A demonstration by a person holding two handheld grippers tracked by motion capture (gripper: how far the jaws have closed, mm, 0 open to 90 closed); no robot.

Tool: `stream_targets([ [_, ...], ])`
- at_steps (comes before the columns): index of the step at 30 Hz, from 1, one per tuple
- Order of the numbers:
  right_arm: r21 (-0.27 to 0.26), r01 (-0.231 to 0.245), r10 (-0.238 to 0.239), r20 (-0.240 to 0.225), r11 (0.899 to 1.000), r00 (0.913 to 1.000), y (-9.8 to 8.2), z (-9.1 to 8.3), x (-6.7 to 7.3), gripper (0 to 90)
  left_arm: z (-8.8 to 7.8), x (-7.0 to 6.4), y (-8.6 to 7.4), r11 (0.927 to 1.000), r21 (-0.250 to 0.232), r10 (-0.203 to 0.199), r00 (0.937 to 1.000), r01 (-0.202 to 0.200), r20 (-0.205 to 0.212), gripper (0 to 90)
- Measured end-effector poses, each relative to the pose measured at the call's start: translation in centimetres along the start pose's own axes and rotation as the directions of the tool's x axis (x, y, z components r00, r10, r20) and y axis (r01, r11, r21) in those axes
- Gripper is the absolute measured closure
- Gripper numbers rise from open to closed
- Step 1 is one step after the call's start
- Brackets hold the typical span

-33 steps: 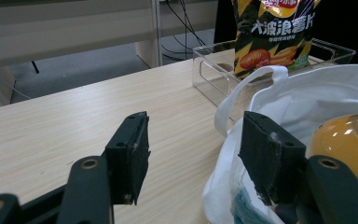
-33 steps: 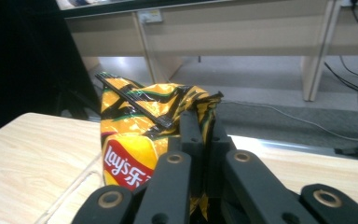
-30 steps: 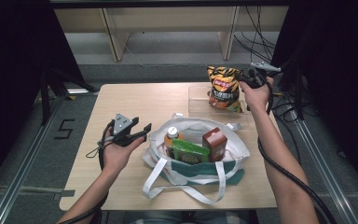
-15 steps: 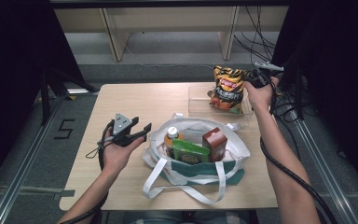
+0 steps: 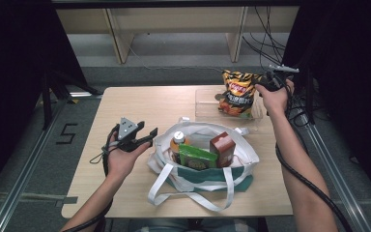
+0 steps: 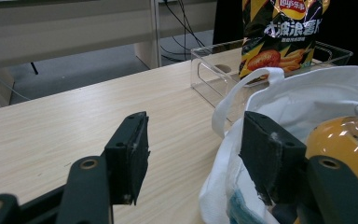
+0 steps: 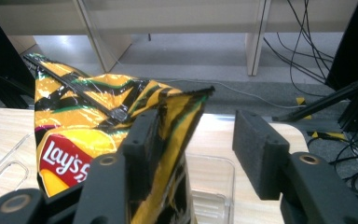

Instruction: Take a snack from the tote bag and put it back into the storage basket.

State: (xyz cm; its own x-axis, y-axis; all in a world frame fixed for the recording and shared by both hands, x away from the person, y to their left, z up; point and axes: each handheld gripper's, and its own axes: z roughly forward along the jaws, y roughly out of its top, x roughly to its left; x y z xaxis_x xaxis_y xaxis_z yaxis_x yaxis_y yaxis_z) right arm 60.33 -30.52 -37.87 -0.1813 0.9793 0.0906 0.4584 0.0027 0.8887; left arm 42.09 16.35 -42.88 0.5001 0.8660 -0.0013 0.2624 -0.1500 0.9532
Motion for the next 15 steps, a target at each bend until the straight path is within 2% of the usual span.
stream_targets([
  [1,-0.007,0.005,-0.005,0.005,1.000,1.0000,-0.1,0.0,-0.1,49.4,0.0,0.0,0.0,1.0000,-0.001,0.002,1.0000,-0.002,0.000,41.1],
  [2,0.003,-0.026,0.026,0.013,1.000,0.9996,-0.1,-0.3,0.2,49.3,0.0,0.0,0.0,1.0000,-0.002,0.002,1.0000,-0.002,0.001,41.1],
  [4,-0.002,-0.035,0.035,0.020,0.999,0.9992,-0.2,-0.6,0.4,49.3,-0.1,0.0,0.1,1.0000,-0.005,0.001,1.0000,-0.001,0.000,41.1],
  [6,-0.013,-0.013,0.013,0.036,1.000,0.9992,-0.3,-0.8,0.5,49.3,-0.1,0.0,0.1,1.0000,-0.006,-0.001,1.0000,0.001,-0.002,41.1],
  [8,-0.028,0.021,-0.020,0.032,0.999,0.9993,-0.2,-1.0,0.2,49.3,-0.1,0.0,0.1,1.0000,-0.005,0.000,1.0000,0.000,-0.003,41.1],
  [9,-0.026,-0.027,0.028,0.026,0.999,0.9993,-0.1,-1.2,0.5,49.4,-0.1,0.0,0.1,1.0000,-0.005,-0.001,1.0000,0.001,-0.003,41.1],
  [10,-0.034,-0.010,0.011,0.039,0.999,0.9992,-0.1,-1.4,0.4,49.4,0.0,0.0,0.1,1.0000,-0.005,-0.002,1.0000,0.002,-0.003,41.1],
  [14,-0.050,-0.028,0.030,0.030,0.998,0.9991,-0.1,-2.4,0.5,48.2,0.0,0.0,0.2,1.0000,-0.006,-0.001,1.0000,0.001,-0.006,41.1],
  [15,-0.052,-0.020,0.022,0.034,0.998,0.9992,-0.1,-2.6,0.5,48.1,0.0,0.0,0.1,1.0000,-0.006,-0.001,1.0000,0.001,-0.006,41.1],
])
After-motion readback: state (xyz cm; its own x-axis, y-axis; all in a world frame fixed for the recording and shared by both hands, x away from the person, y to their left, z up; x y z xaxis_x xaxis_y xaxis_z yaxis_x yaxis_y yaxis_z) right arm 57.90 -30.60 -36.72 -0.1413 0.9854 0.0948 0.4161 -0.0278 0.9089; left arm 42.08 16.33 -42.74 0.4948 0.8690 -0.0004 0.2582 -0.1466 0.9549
